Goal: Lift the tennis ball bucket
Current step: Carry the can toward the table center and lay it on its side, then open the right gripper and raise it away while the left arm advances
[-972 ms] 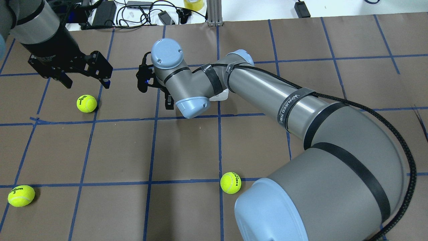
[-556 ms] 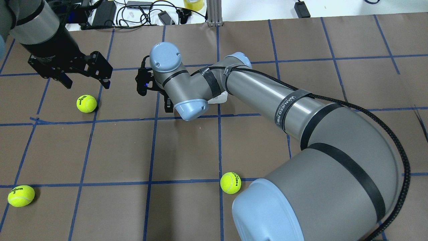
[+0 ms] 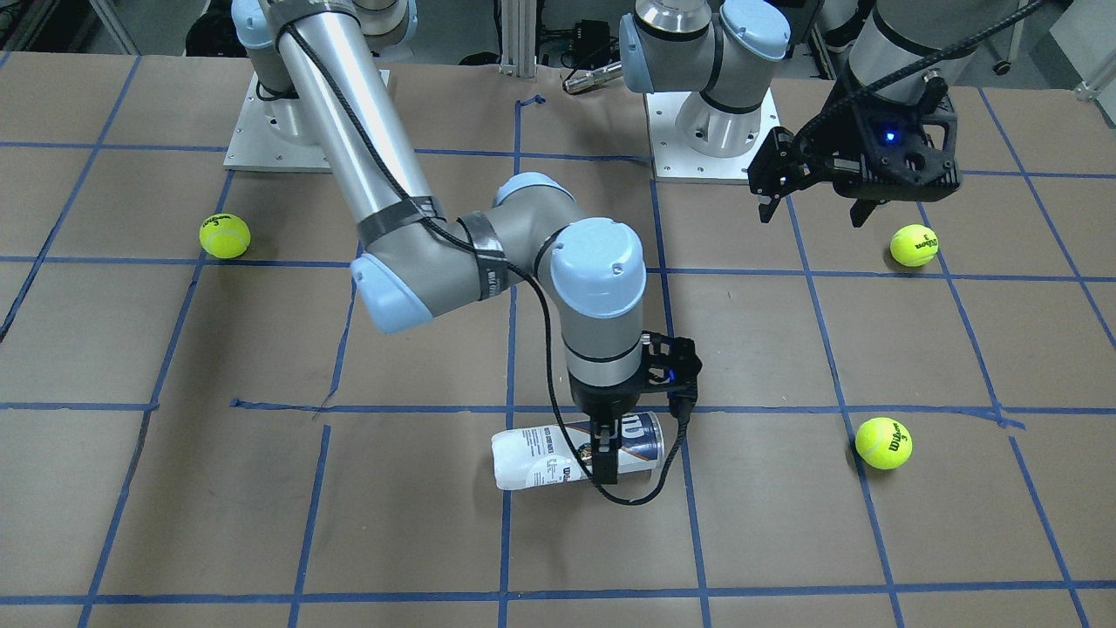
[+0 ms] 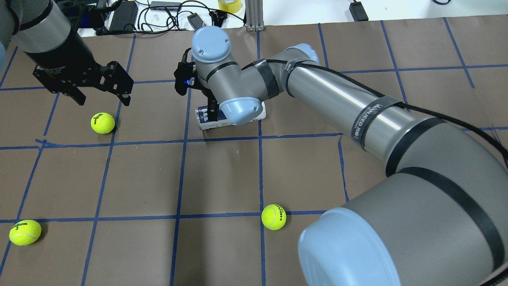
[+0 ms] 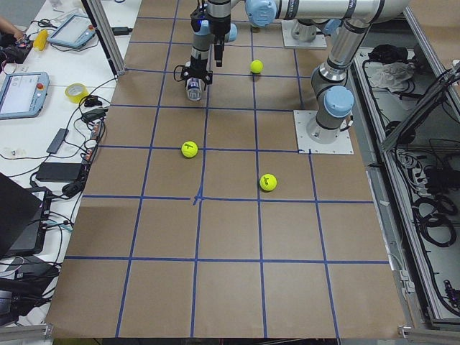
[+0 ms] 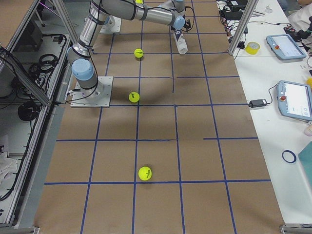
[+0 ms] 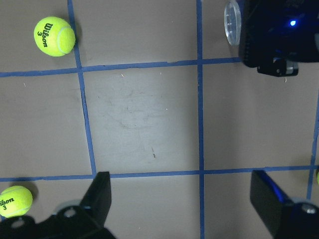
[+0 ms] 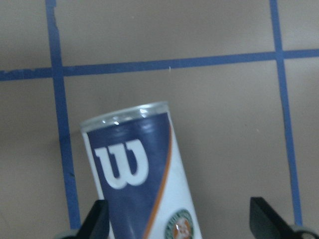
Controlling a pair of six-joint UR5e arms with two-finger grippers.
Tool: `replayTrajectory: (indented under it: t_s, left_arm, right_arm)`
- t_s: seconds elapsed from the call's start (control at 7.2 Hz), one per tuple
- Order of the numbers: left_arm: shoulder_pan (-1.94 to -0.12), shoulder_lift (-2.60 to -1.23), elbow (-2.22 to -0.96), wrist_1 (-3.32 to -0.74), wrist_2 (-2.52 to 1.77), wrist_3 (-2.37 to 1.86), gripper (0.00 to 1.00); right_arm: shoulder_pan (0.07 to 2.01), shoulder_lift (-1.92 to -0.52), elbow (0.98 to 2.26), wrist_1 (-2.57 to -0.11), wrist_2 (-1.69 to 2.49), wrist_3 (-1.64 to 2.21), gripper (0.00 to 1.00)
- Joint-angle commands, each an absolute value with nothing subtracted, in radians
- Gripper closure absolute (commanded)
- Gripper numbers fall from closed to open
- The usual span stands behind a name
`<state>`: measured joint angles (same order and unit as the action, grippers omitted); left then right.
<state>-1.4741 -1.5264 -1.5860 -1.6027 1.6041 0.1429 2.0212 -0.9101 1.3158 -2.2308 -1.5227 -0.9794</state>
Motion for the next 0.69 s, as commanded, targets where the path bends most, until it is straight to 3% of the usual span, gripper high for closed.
replayTrajectory:
  t_s: [0.0, 0.56]
  left_arm:
    - [-1.474, -1.529, -1.585, -1.598, 1.597, 0.143, 0.00]
    - [-1.453, -1.566, -1.585, -1.574, 1.539, 0.149, 0.00]
  right_arm:
    - [1.906, -1.004, 1.321, -2.128, -1.516, -0.942, 0.00]
    - [1.668, -1.240, 1.405, -1.903, -1.516, -0.816, 0.00]
